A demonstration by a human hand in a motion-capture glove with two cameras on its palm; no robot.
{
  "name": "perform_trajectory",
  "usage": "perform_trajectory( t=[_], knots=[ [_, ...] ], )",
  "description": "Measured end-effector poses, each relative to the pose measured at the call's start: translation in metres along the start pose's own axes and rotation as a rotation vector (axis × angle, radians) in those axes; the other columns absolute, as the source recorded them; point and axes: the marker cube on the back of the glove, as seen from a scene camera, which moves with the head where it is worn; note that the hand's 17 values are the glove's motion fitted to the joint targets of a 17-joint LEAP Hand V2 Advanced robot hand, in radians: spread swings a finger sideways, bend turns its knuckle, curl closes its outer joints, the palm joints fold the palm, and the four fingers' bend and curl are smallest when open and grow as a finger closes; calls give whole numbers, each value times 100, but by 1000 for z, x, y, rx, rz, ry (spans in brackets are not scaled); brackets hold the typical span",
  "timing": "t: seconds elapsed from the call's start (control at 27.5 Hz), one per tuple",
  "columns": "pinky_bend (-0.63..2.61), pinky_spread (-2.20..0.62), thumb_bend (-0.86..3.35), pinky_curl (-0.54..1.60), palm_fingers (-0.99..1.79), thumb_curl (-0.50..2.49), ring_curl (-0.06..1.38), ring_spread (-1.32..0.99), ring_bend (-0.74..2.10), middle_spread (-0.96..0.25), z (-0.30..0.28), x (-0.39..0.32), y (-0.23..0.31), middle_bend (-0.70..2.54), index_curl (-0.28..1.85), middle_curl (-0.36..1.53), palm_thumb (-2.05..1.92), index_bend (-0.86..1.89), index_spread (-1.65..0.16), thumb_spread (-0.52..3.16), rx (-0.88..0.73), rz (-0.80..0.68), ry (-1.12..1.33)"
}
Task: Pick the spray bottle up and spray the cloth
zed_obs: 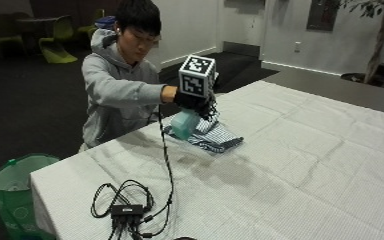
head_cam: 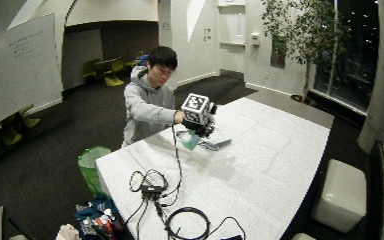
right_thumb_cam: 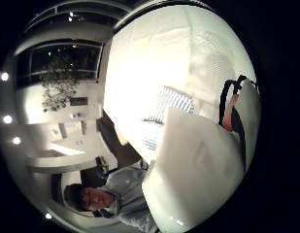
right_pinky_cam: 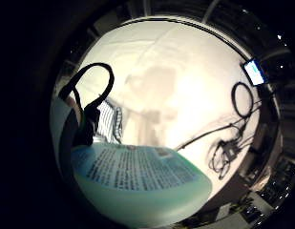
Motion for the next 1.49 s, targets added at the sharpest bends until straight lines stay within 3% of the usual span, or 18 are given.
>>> perform_trajectory(
  t=[0.22, 0.62, 1.24, 1.49],
  knots=[
    [30, -27, -3, 42, 140, 65, 46, -16, 60, -4, -8, -59, 27, 70, 53, 51, 98, 60, -17, 1, -81, -94, 195],
    [30, -27, -3, 43, 139, 65, 47, -15, 60, -4, 70, -71, 32, 71, 54, 51, 98, 61, -16, -3, -196, -98, 296],
    [30, -28, -3, 45, 139, 66, 47, -15, 60, -4, 40, -117, 43, 72, 55, 51, 98, 60, -16, -5, -152, -160, 368],
    [30, -28, -3, 45, 139, 66, 48, -15, 60, -4, 70, -111, 37, 72, 55, 51, 98, 60, -16, -6, -175, -125, 417]
  ],
)
